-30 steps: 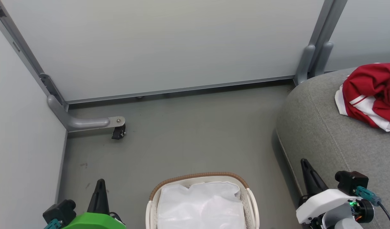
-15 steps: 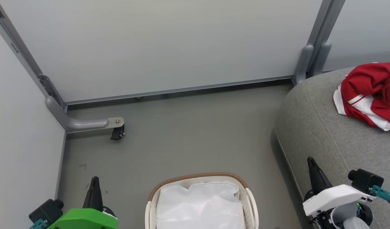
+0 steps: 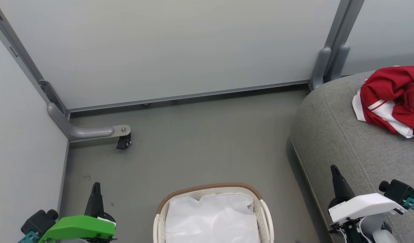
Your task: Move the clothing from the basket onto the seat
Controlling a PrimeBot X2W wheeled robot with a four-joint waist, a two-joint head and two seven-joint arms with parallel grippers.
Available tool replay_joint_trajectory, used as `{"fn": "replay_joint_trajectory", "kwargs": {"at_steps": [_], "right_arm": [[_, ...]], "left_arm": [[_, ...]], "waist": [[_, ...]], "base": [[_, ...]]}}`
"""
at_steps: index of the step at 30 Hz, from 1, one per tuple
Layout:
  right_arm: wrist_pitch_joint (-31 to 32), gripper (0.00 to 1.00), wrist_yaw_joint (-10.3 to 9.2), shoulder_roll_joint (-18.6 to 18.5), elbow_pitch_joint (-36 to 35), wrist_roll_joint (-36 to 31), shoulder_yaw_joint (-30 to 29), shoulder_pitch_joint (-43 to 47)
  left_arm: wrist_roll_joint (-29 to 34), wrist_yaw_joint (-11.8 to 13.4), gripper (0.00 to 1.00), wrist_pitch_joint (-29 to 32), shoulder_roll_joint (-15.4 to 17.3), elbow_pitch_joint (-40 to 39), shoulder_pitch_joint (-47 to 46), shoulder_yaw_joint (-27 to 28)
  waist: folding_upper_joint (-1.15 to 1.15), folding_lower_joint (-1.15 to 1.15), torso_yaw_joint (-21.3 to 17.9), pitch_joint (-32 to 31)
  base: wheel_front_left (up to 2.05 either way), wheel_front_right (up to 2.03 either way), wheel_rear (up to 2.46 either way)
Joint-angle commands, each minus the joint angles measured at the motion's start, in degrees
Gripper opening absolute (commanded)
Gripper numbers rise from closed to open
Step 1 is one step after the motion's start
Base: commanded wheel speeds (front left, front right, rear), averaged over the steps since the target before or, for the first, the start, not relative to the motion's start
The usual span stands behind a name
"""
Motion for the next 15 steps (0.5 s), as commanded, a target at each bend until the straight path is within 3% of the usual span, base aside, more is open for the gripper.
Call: {"fn": "replay_joint_trajectory", "kwargs": {"at_steps": [1, 15], "right_arm": [[0.5, 0.0, -0.01, -0.4, -1.0, 2.1, -0.5, -1.2], [3.0, 0.0, -0.02, -0.4, -1.8, 11.8, -1.5, -1.3]], "left_arm": [[-1.9, -0.2, 0.0, 0.4, 0.2, -1.0, -1.7, 0.5], [-9.9, -0.6, 0.0, 2.9, 0.2, -1.8, -2.4, 1.9]], "waist": [[0.0, 0.0, 0.0, 0.0], [0.0, 0.0, -0.3, -0.1]], "base": [[0.0, 0.0, 0.0], [0.0, 0.0, 0.0]]}}
